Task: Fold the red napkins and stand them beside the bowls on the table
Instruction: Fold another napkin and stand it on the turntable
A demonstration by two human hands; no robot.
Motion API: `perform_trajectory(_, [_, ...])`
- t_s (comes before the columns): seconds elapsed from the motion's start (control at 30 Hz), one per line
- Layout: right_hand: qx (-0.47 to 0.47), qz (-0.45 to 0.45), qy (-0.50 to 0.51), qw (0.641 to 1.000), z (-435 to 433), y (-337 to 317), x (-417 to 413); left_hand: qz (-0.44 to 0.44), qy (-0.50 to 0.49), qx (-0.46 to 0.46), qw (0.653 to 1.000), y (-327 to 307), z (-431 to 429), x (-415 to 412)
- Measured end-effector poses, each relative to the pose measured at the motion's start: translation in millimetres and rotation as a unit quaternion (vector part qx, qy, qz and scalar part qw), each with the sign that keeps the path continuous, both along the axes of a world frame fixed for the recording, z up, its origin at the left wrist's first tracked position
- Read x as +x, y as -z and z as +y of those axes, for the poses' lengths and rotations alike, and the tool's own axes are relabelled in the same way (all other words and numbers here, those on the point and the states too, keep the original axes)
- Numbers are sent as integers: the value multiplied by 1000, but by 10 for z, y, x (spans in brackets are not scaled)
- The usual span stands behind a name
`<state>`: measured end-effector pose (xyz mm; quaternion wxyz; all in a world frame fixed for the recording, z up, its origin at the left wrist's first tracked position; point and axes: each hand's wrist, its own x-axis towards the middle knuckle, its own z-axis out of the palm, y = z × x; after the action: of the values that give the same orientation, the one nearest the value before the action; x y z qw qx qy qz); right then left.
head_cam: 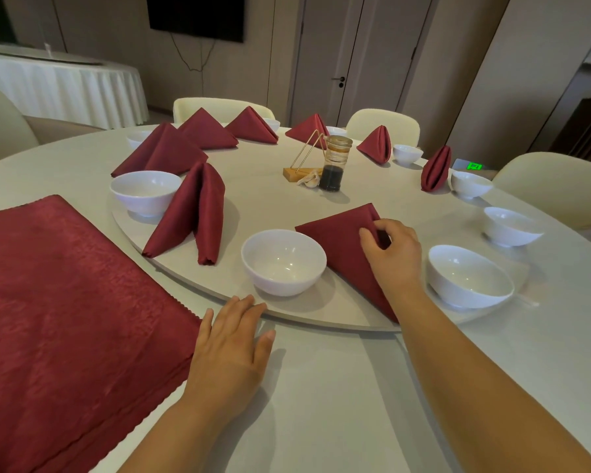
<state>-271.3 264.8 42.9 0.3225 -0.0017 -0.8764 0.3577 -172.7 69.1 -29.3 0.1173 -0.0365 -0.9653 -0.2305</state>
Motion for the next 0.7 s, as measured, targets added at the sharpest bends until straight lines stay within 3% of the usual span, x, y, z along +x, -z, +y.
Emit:
perform_trajectory(0.2, [94,-80,1,992,71,53,120,12,4,18,1000,29,-2,-5])
perform_trajectory(0.43, [74,-53,27,996,152,231,202,20,6,30,999,38,3,-5])
perform_trajectory(0.7, [87,-126,42,987,22,181,102,24,5,24,999,48,2,-14])
